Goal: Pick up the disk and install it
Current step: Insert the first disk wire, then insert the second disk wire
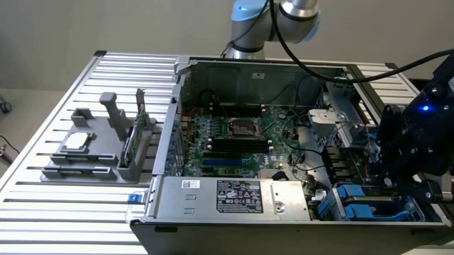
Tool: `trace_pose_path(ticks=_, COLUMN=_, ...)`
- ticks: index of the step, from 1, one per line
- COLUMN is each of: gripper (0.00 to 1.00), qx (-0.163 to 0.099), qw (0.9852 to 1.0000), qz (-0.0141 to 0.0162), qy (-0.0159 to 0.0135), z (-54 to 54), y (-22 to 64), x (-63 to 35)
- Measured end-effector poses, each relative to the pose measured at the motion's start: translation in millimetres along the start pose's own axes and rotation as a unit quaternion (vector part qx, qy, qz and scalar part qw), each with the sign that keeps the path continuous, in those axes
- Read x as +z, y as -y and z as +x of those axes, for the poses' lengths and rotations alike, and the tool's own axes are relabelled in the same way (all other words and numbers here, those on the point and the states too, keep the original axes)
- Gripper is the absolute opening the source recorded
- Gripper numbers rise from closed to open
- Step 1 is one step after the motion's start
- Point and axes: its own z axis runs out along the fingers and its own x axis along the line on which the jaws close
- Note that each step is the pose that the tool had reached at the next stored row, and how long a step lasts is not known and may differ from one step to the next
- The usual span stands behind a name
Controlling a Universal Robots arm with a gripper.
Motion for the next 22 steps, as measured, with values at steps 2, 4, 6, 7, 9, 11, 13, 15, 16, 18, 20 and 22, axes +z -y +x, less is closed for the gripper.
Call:
trace_pose_path(ticks=2, gripper=0.25, qx=-0.002, qw=1.0000, qz=0.0003, qy=0.0000, z=-0.2, y=3.9, x=-0.3)
trace_pose_path(ticks=4, gripper=0.25, qx=-0.003, qw=1.0000, qz=0.0005, qy=-0.0002, z=-0.4, y=8.9, x=-0.5)
trace_pose_path(ticks=6, gripper=0.25, qx=-0.005, qw=1.0000, qz=0.0008, qy=-0.0003, z=-0.7, y=13.9, x=-0.8)
trace_pose_path(ticks=7, gripper=0.25, qx=-0.005, qw=1.0000, qz=0.0007, qy=-0.0004, z=-0.7, y=14.1, x=-0.8)
trace_pose_path(ticks=9, gripper=0.25, qx=-0.005, qw=1.0000, qz=0.0008, qy=-0.0005, z=-0.7, y=14.1, x=-0.8)
trace_pose_path(ticks=11, gripper=0.25, qx=-0.005, qw=1.0000, qz=0.0008, qy=-0.0006, z=-0.6, y=14.1, x=-0.8)
trace_pose_path(ticks=13, gripper=0.25, qx=-0.005, qw=1.0000, qz=0.0008, qy=-0.0006, z=-0.6, y=14.1, x=-0.8)
trace_pose_path(ticks=15, gripper=0.25, qx=-0.005, qw=1.0000, qz=0.0008, qy=-0.0008, z=-0.6, y=14.1, x=-0.8)
trace_pose_path(ticks=16, gripper=0.25, qx=-0.005, qw=1.0000, qz=0.0008, qy=-0.0008, z=-0.6, y=14.1, x=-0.8)
trace_pose_path(ticks=18, gripper=0.25, qx=-0.005, qw=1.0000, qz=0.0008, qy=-0.0009, z=-0.6, y=14.1, x=-0.8)
trace_pose_path(ticks=20, gripper=0.25, qx=-0.005, qw=1.0000, qz=0.0008, qy=-0.0009, z=-0.6, y=14.1, x=-0.8)
trace_pose_path(ticks=22, gripper=0.25, qx=-0.005, qw=1.0000, qz=0.0008, qy=-0.0010, z=-0.6, y=14.1, x=-0.8)
